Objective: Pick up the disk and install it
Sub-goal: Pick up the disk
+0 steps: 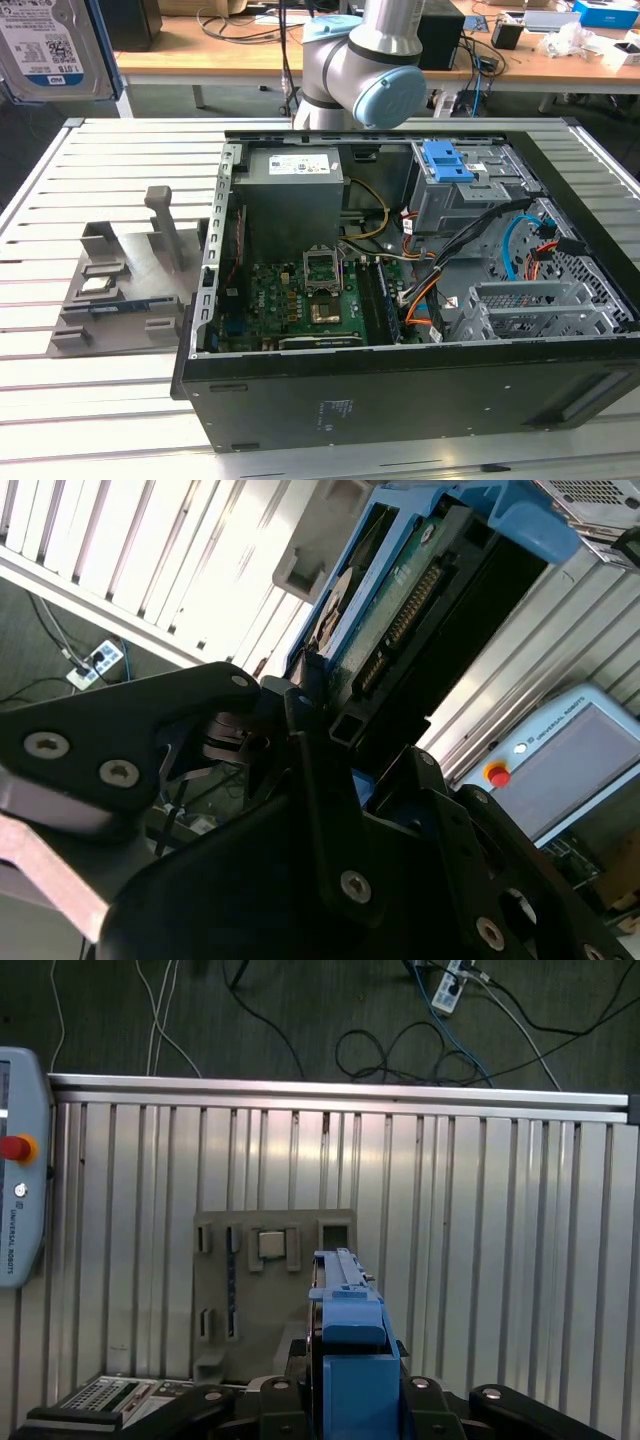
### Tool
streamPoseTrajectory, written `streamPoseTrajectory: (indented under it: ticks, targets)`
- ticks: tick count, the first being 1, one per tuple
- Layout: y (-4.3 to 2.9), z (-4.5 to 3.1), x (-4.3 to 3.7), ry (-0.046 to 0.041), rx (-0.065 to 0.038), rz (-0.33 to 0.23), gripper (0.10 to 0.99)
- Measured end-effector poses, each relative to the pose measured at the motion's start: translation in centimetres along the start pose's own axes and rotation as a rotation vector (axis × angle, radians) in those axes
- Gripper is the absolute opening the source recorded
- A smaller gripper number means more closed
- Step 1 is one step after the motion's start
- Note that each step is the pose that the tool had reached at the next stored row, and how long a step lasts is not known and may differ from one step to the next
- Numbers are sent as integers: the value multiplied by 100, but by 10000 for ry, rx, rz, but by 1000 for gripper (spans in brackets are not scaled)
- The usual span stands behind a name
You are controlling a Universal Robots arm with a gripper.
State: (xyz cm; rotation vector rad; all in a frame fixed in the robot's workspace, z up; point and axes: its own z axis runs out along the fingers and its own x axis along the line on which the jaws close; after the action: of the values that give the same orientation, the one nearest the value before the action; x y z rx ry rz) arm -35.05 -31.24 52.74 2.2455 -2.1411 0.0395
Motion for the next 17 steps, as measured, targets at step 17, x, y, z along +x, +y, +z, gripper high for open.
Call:
streamPoseTrajectory:
  ticks: [17]
  targets:
    - [-115, -18, 4, 0, 1, 0, 365]
